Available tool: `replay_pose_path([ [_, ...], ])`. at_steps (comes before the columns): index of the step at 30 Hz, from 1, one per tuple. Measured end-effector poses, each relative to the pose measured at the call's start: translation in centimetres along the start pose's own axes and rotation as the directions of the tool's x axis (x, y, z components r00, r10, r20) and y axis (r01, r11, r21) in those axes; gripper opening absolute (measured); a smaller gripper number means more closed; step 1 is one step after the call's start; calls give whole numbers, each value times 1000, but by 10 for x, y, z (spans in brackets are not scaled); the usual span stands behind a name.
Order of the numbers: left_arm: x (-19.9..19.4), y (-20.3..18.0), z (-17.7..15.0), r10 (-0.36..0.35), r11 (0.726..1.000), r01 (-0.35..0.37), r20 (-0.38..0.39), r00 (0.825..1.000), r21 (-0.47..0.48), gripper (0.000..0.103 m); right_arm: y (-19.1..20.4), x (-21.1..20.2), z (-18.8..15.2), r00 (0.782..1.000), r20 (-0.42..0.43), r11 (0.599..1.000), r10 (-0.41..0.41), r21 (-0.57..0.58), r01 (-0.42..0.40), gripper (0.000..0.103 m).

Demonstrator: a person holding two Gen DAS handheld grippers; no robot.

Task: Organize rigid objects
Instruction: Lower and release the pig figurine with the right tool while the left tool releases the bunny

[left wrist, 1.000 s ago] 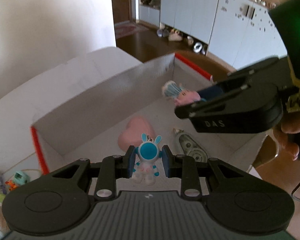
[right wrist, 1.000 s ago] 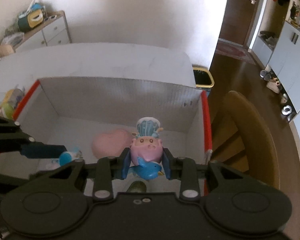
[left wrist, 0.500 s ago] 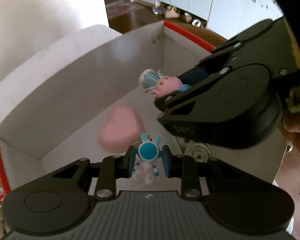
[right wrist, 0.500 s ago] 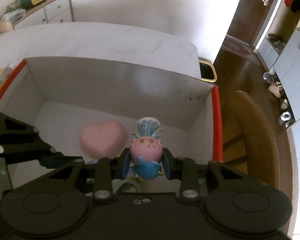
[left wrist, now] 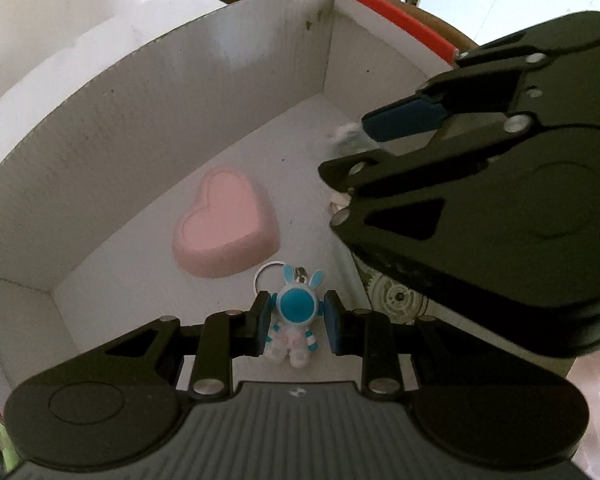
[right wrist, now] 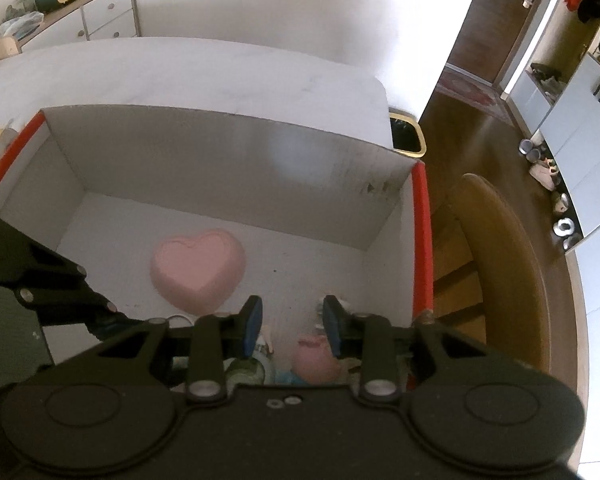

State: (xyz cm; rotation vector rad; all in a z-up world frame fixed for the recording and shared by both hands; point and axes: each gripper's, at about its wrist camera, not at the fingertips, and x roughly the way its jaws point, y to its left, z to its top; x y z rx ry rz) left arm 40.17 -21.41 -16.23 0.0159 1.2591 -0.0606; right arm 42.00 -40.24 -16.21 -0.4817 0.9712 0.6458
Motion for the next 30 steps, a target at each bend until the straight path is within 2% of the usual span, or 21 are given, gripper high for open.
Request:
replay_pose_path([
  [6, -2, 0, -4, -5, 1000, 5, -6, 1000, -13, 28, -6, -8, 0, 1000, 14, 1000, 9, 13, -9, 36],
  [14, -19, 0, -15, -4, 999, 5, 41, 999, -36, 28, -7, -21, -5, 999, 39, 999, 24, 39, -25, 39],
  [21, -41, 6, -24, -7, 998, 15, 116, 993, -63, 29, -7, -37, -10, 997, 69, 997, 44, 67, -49, 44],
  [26, -59, -5, -24, -10, 999, 19, 173, 985, -50, 29, -4, -50, -15, 994, 89, 995, 63, 78, -70, 46],
  [30, -72, -7, -23, -10, 998, 23, 216, 976, -58, 29, 0, -63, -18, 989, 118, 991, 88, 92, -99, 54],
])
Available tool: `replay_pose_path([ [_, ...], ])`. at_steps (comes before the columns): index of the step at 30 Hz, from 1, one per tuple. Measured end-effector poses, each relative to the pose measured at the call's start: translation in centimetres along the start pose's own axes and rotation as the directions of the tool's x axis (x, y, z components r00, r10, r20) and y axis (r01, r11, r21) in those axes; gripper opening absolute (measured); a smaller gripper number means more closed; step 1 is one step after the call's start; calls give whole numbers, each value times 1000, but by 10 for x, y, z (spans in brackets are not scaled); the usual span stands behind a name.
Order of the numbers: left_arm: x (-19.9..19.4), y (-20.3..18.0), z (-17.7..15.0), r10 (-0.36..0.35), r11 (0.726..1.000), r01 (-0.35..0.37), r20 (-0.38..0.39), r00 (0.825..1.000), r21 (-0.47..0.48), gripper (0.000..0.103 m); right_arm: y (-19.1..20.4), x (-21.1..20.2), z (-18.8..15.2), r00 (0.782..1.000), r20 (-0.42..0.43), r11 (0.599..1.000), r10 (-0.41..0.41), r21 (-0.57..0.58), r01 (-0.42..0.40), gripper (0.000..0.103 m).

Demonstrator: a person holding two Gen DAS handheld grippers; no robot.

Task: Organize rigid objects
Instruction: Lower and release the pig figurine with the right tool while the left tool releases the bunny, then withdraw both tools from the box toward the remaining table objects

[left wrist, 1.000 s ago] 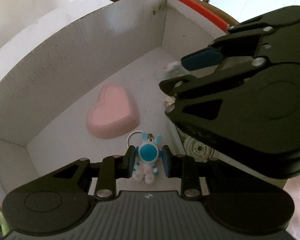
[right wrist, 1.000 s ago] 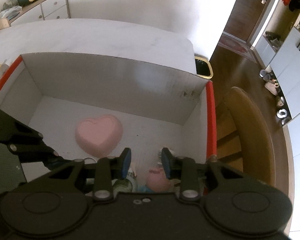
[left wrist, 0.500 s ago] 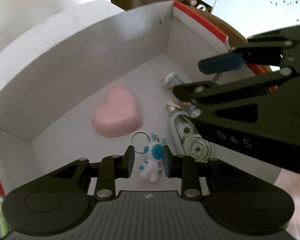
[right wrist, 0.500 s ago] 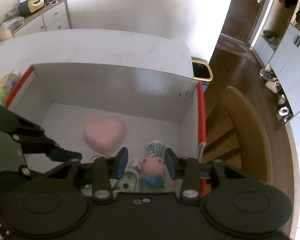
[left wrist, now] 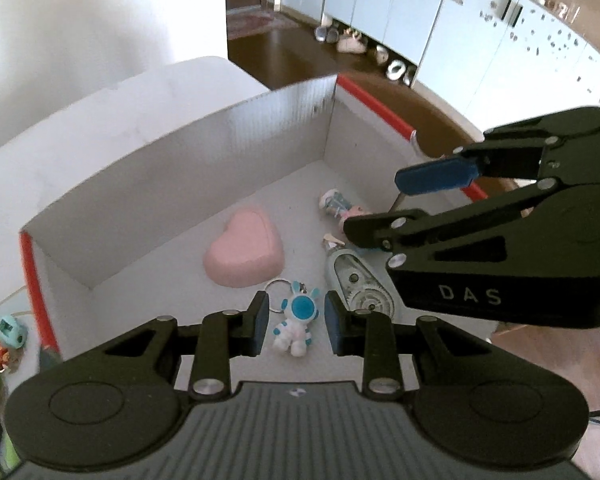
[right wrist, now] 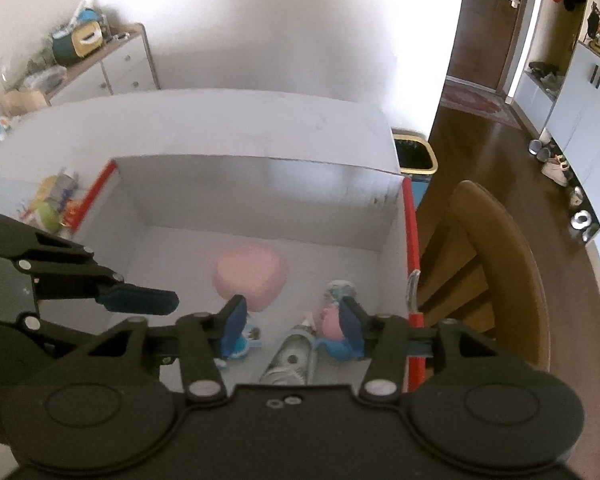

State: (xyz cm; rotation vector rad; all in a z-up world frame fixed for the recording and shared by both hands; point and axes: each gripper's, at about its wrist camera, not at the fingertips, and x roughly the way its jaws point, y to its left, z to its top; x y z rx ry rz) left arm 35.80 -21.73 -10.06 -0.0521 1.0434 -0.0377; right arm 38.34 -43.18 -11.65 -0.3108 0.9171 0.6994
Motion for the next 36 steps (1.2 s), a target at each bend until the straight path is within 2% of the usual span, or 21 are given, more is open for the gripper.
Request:
replay_pose_path([
  [8, -36, 6, -13, -2, 1000, 3, 97, 995, -5, 29, 3, -28, -8, 997, 59, 998, 52, 42, -54, 60],
  [18, -76, 23, -37, 20, 998, -8, 186, 982, -62, 29, 19, -57, -16, 981, 136, 986, 139, 75, -150, 71],
  [29, -107, 55, -65, 40, 992, -9, 246, 968, -127, 30, 67, -81, -30, 960, 221, 975, 171, 103, -197, 85],
  [31, -113, 63, -72, 40, 991, -7, 254, 966, -131, 44, 78, -85, -33, 957, 232, 973, 173, 113, -203, 87],
  [32, -117, 68, -76, 42, 991, -7, 265, 963, -133, 63, 84, -87, -34, 956, 235, 972, 173, 115, -204, 87],
  [33, -122, 73, -80, 49, 990, -11, 282, 958, -137, 69, 89, -88, -35, 956, 236, 972, 172, 118, -204, 87],
  [36, -132, 90, -91, 48, 990, -7, 291, 955, -139, 69, 110, -89, -37, 956, 242, 970, 169, 130, -204, 92],
])
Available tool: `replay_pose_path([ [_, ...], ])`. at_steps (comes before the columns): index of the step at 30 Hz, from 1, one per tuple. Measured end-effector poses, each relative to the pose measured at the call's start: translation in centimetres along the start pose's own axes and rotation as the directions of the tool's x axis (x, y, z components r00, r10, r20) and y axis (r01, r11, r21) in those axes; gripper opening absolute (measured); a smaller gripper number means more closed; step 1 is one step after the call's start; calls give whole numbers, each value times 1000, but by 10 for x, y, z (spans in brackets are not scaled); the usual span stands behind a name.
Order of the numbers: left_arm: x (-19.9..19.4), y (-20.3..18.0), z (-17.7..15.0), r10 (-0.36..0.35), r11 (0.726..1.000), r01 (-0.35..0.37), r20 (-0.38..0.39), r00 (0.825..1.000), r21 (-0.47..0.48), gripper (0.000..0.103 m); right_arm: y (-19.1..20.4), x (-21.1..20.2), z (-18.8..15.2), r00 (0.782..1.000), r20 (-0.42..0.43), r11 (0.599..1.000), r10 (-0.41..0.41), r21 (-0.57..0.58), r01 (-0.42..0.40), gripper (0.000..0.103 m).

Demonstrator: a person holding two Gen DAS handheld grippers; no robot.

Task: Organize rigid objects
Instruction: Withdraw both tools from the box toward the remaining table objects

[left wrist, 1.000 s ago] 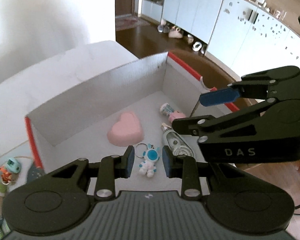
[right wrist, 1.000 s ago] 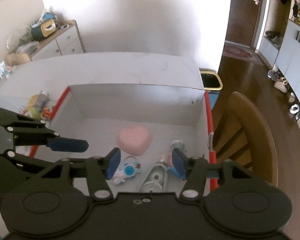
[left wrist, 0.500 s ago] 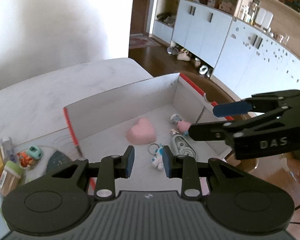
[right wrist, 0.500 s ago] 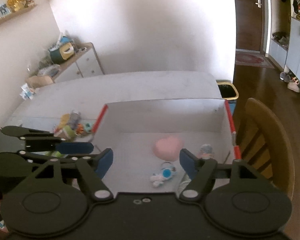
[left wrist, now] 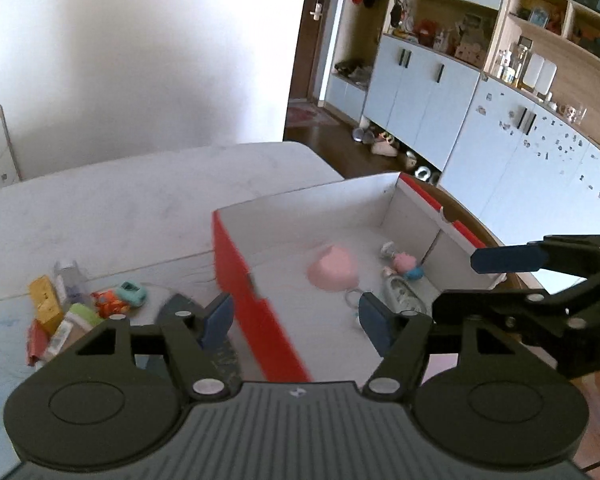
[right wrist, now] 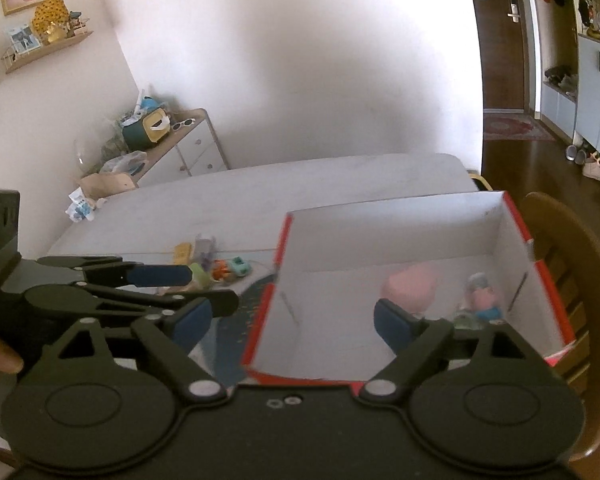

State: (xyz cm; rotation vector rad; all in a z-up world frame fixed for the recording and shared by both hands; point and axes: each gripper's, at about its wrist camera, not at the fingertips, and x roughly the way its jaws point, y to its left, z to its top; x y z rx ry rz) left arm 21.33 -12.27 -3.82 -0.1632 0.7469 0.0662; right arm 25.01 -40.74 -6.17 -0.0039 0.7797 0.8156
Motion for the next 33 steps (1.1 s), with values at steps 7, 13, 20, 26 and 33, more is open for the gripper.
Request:
replay_pose_path([
  [7, -24, 56, -19, 21, 999, -21, 1, 1000, -24, 73, 50, 13, -8, 1000, 16, 1000, -10, 11, 10, 101],
  [13, -39, 105, -35, 75, 997, -74, 19, 997, -27, 81, 85, 34, -12, 1000, -1, 999, -25, 37, 25, 102],
  [20, -41, 155, -55, 115, 991, -116, -17, 993, -71, 81, 122, 68, -13, 998, -37, 998, -57, 35, 58, 102],
  [26, -37, 190, -76, 156, 982, -159, -34, 987, -98, 81, 138, 104, -14, 992, -71, 994, -102, 31, 105, 102],
  [33, -22, 209, -93, 217, 970, -222, -58, 974, -98, 81, 150, 145, -17, 979, -118, 986, -165, -11, 165, 102],
])
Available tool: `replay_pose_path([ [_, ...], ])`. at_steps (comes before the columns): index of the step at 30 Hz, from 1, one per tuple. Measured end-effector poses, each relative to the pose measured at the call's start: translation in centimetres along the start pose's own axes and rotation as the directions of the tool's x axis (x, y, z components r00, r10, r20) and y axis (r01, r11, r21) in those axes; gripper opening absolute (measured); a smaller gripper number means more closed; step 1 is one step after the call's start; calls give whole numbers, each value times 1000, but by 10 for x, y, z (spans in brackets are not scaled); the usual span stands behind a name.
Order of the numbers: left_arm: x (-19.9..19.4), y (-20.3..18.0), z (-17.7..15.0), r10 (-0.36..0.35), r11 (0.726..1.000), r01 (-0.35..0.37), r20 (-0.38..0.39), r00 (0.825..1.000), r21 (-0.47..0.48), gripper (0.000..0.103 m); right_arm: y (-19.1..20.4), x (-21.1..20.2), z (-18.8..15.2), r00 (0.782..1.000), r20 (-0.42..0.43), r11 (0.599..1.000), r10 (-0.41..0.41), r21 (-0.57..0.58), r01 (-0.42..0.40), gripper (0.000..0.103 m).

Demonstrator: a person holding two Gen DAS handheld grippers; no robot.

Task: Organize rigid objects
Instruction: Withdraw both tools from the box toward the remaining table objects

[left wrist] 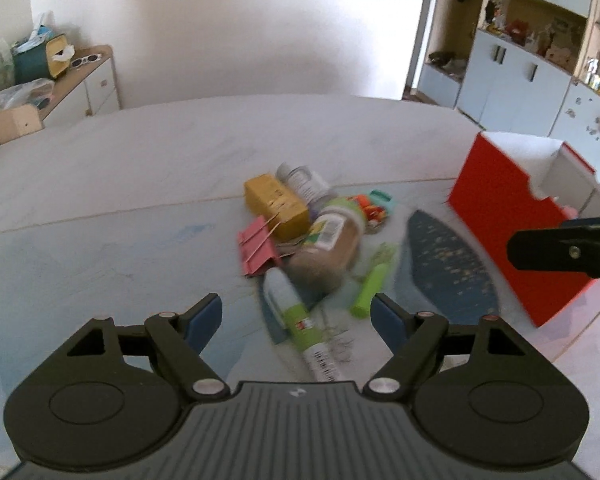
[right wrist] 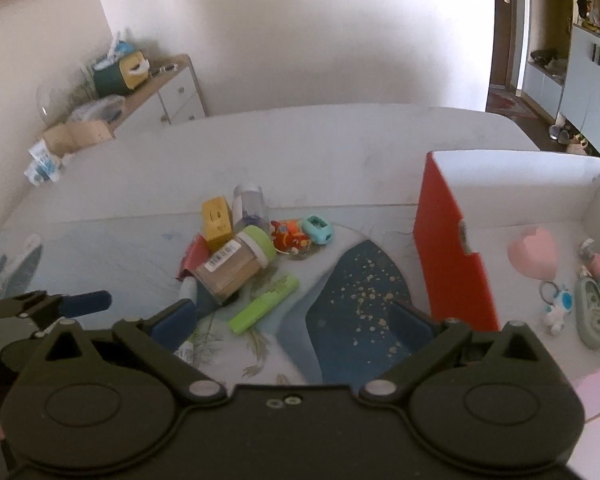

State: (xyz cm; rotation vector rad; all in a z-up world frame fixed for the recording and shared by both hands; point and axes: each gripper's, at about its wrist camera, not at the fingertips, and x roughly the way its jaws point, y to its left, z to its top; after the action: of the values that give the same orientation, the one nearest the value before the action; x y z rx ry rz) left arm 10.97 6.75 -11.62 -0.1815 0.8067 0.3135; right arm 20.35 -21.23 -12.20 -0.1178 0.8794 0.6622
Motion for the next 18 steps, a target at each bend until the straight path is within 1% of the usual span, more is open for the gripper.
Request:
replay_pose_path([
  [4, 13, 4, -7, 19, 1000, -19, -25, 1000, -10, 81, 11, 21, 1, 999, -29, 999, -24, -32, 23, 101],
  [10, 29, 6, -13, 31, 999, -32, -39, 999, -29, 81, 18, 52, 2, 995, -88, 997, -56, -56, 51, 99],
  [18, 45, 1, -22, 51, 999, -51, -48, 998, -4, 81, 23, 83, 7, 985, -143, 993, -95, -80, 84, 96],
])
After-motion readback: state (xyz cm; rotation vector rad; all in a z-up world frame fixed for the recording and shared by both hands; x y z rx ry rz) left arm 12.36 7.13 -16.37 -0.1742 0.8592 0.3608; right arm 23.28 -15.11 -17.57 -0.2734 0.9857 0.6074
